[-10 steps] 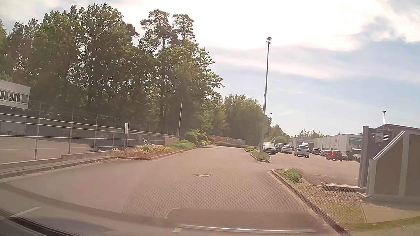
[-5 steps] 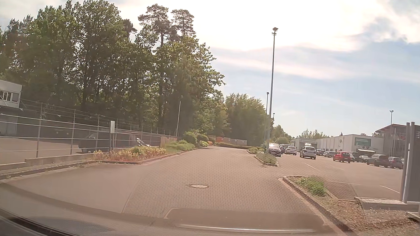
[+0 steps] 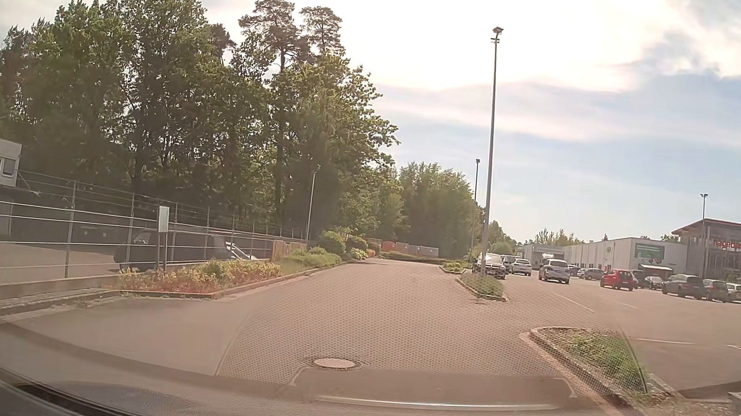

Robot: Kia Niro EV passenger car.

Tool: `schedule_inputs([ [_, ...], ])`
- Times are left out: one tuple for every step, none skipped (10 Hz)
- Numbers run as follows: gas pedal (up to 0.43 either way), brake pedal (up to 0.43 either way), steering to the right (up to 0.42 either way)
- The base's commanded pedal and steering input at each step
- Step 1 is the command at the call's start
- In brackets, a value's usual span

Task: Follow the waypoints while adhering to traffic rules and regulations

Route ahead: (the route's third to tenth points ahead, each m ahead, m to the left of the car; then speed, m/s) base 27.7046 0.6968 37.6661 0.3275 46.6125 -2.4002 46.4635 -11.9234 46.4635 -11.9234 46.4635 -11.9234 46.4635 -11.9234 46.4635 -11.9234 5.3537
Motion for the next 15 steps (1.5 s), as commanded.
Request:
schedule_inputs([
  [0.130, 0.000, 0.005],
  [0.130, 0.000, 0.006],
  [0.130, 0.000, 0.005],
  [0.130, 0.000, 0.005],
  [0.130, 0.000, 0.005],
  [0.130, 0.000, 0.006],
  [0.130, 0.000, 0.006],
  [0.110, 0.000, 0.007],
  [0.087, 0.000, 0.008],
  [0.079, 0.000, 0.009],
  [0.079, 0.000, 0.010],
  [0.079, 0.000, 0.009],
  [0.028, 0.000, 0.010],
  [0.000, 0.000, 0.010],
  [0.000, 0.000, 0.010],
])
